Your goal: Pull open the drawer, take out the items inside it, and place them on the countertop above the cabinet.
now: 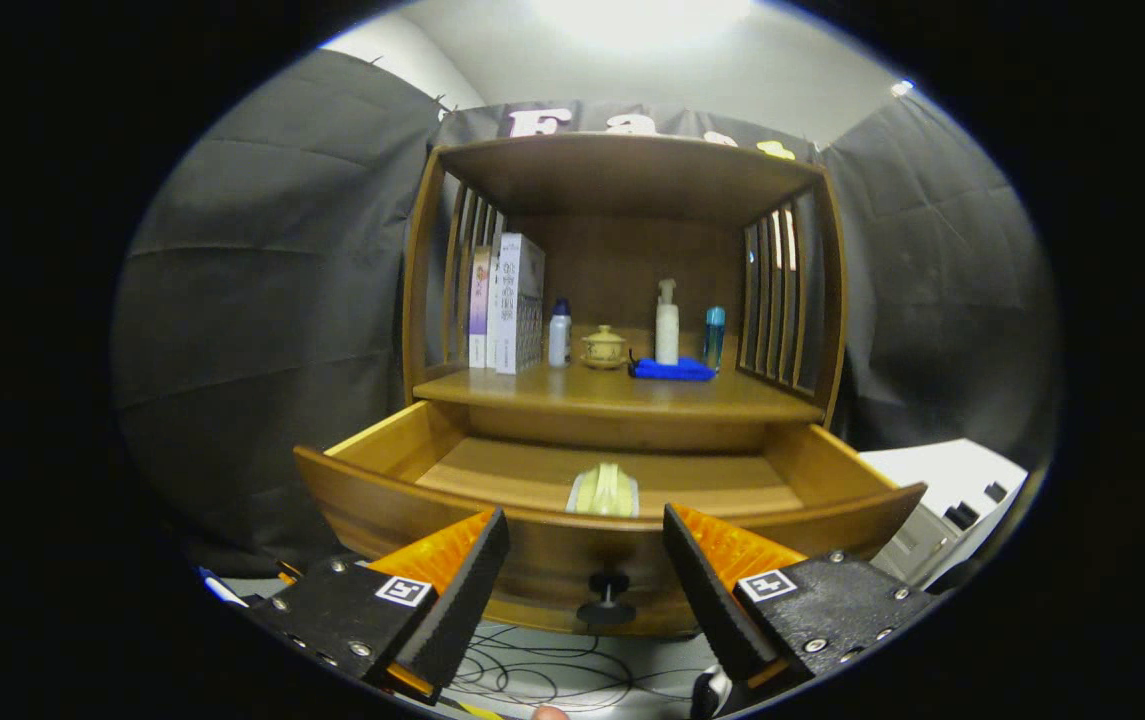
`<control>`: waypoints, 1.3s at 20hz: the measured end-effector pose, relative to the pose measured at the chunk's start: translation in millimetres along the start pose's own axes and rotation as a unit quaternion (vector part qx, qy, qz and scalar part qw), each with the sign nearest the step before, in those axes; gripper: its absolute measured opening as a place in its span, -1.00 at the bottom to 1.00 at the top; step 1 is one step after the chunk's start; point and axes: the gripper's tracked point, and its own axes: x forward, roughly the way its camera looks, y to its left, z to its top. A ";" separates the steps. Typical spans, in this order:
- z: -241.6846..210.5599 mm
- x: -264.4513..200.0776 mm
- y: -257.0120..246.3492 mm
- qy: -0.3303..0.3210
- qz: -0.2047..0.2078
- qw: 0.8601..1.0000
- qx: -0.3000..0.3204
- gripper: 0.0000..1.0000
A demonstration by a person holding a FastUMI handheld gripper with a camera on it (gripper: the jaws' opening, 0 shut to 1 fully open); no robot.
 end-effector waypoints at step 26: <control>-24.3 160.3 -23.1 0.329 -0.079 0.941 0.006 0.91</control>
